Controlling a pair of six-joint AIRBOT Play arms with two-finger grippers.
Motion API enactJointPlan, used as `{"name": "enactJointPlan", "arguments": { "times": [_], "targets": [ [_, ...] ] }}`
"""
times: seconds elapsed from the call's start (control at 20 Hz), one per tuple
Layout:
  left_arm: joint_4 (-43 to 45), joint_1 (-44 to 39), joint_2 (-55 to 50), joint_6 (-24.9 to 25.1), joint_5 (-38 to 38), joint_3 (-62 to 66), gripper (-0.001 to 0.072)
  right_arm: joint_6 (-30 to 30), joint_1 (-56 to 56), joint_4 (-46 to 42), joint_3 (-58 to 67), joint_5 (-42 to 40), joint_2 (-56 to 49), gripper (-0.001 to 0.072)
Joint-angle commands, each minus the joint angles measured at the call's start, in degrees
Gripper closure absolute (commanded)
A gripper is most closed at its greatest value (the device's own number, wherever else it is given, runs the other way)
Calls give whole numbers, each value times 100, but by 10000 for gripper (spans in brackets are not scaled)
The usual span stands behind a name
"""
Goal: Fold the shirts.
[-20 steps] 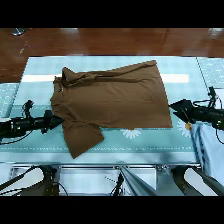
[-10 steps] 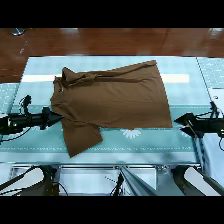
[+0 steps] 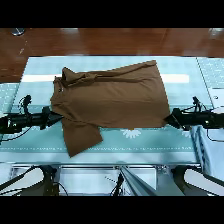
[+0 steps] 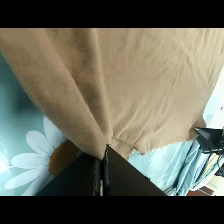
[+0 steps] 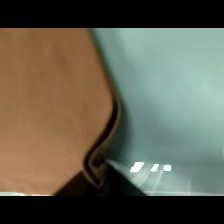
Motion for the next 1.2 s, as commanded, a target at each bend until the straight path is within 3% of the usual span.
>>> {"name": "enactJointPlan", "arguments": {
  "times": [0.0,0.2,0.3,0.45,0.55,0.65,0.9,1.05,1.15],
  "targets": [
    [-74,11,28,0,-142,136,688,-164,498,310,739,205,-168,689],
    [-1585,-63,601,2,-638,1602,690,28,540,308,3383,1082,-142,690],
    [-2114,-262,1104,-26,-308,2973,690,317,573,280,5329,1292,-103,690],
    [-2011,-341,1753,-310,610,5128,690,684,570,-31,7781,1464,52,690],
    [-1169,-280,2173,-656,1086,6247,690,793,573,-424,8686,1554,426,690],
    [144,-192,2647,-1207,1207,7014,691,787,555,-785,8745,1499,1132,690],
    [3167,-24,4074,-2024,927,7385,690,916,557,-1779,8491,1676,2717,689],
    [4140,-243,4675,-2288,577,7326,690,1091,560,-2083,8181,2002,3373,690],
    [4212,-516,4850,-2323,570,7241,690,1128,560,-2103,7849,2015,3722,689]
  ]
}}
